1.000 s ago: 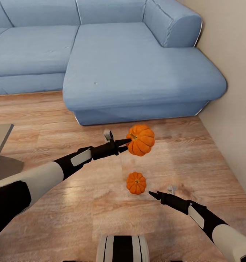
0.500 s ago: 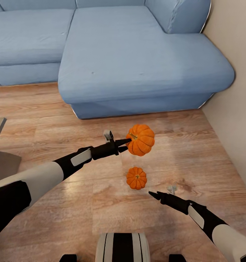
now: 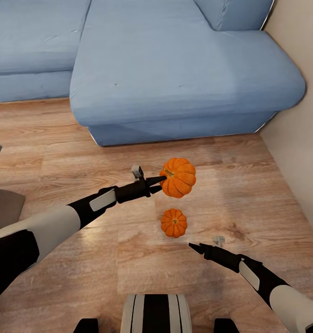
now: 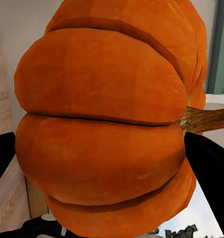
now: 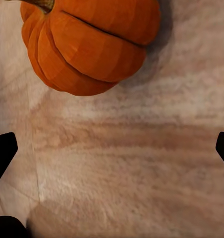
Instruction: Place each of the two pumpkins and all three candles from the living room inside a cabinet in the living room (use any cabinet), then make sure every cabinet is closed, and position the cauldron so it is next to a table in the living room.
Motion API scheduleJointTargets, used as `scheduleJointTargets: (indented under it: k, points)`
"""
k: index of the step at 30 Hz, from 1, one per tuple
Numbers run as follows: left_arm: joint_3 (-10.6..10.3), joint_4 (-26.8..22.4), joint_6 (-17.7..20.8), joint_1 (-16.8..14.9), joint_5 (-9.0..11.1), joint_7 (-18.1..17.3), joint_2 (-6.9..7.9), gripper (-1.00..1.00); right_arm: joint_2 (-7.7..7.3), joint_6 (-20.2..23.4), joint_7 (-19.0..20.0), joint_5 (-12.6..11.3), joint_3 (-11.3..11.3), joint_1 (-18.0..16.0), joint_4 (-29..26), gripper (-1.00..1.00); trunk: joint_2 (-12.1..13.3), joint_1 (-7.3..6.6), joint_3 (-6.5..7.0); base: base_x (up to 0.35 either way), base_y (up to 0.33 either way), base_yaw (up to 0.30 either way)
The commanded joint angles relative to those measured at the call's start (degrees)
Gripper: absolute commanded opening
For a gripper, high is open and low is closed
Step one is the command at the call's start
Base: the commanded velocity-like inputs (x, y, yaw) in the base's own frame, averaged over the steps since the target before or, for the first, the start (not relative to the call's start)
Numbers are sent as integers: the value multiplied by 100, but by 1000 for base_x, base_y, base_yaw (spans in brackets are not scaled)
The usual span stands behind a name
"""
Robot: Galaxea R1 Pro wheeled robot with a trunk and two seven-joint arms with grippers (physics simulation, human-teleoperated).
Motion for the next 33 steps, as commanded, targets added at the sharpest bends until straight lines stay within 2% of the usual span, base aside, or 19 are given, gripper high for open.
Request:
scheduleJointTargets:
  k: [1, 14, 18, 20, 33]
  points:
    - [0, 0, -7, 0, -7, 5, -1, -100, 0, 0, -1, 0, 0, 0, 0, 100, 0, 0, 0, 0, 0, 0]
    - [-32, 14, -36, 0, -20, 11, 0, -100, 4, 0, -3, 0, 0, 0, 0, 100, 0, 0, 0, 10, 0, 0]
    - [-2, 21, -45, 0, -418, 21, -9, -100, 10, 0, -3, 0, 0, 0, 3, 100, 0, 0, 0, 268, 0, 0]
    - [9, 17, -45, 0, -497, 21, -10, -100, 10, 0, -3, 0, 0, 0, 6, 100, 0, 0, 0, 266, 0, 0]
    - [8, 14, -45, 0, -552, 13, 5, -100, 10, 0, -6, 0, 0, 0, 9, 100, 0, 0, 0, 42, 0, 0]
